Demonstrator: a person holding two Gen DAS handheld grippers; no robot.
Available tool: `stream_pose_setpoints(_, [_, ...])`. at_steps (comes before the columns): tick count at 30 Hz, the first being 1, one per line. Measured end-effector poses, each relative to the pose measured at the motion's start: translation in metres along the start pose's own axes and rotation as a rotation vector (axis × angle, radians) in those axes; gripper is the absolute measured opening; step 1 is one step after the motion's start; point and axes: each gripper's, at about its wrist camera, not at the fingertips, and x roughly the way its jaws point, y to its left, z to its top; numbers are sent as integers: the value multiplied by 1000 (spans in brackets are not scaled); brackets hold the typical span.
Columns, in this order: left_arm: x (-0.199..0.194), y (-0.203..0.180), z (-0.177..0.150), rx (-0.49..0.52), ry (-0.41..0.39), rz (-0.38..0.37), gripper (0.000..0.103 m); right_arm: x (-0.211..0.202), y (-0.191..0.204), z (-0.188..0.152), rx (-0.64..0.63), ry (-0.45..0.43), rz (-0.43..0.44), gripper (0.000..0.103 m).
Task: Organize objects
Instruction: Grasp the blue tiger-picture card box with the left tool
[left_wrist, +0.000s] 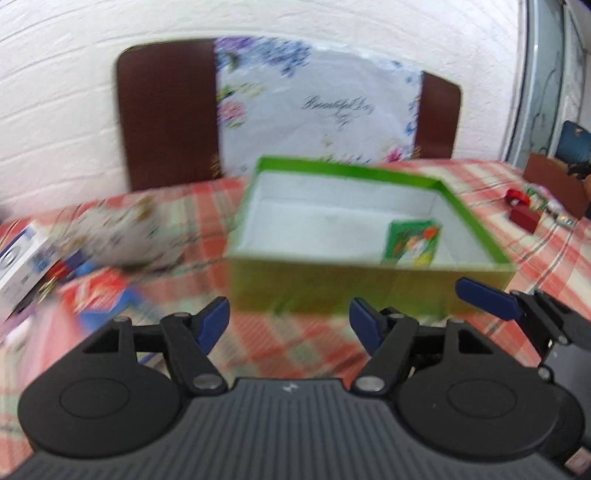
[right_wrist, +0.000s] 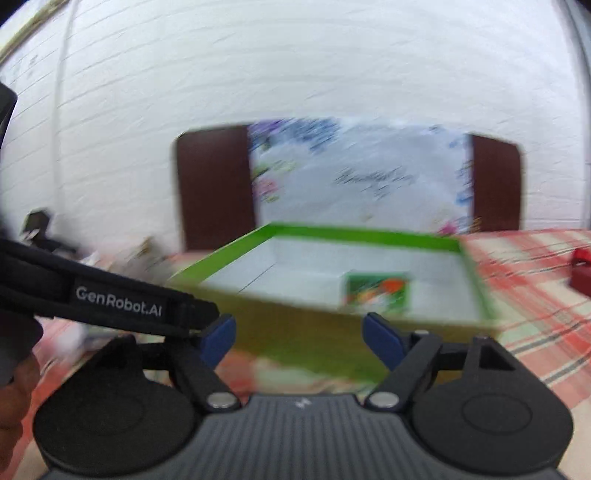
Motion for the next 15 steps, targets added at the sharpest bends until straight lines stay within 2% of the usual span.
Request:
stream_pose_setpoints(5, [-22, 65, -43, -75, 59, 117, 73, 22, 54, -18, -62, 178, 213, 69])
stream_pose_setpoints(7, [-32, 96, -56, -154, 66, 172, 73, 33, 78, -18, -112, 216, 287, 69])
stream_pose_setpoints(9, [-37, 125, -65, -234, 95, 212, 73, 47, 94, -10, -94, 220, 365, 70])
stream_pose_setpoints(11, [-48, 144, -76, -283, 72, 238, 73, 65, 106, 2, -53, 216, 384, 79])
stream_pose_setpoints(15, [-64, 161, -86, -321, 56, 252, 73, 113, 121, 17, 6, 258, 412, 88])
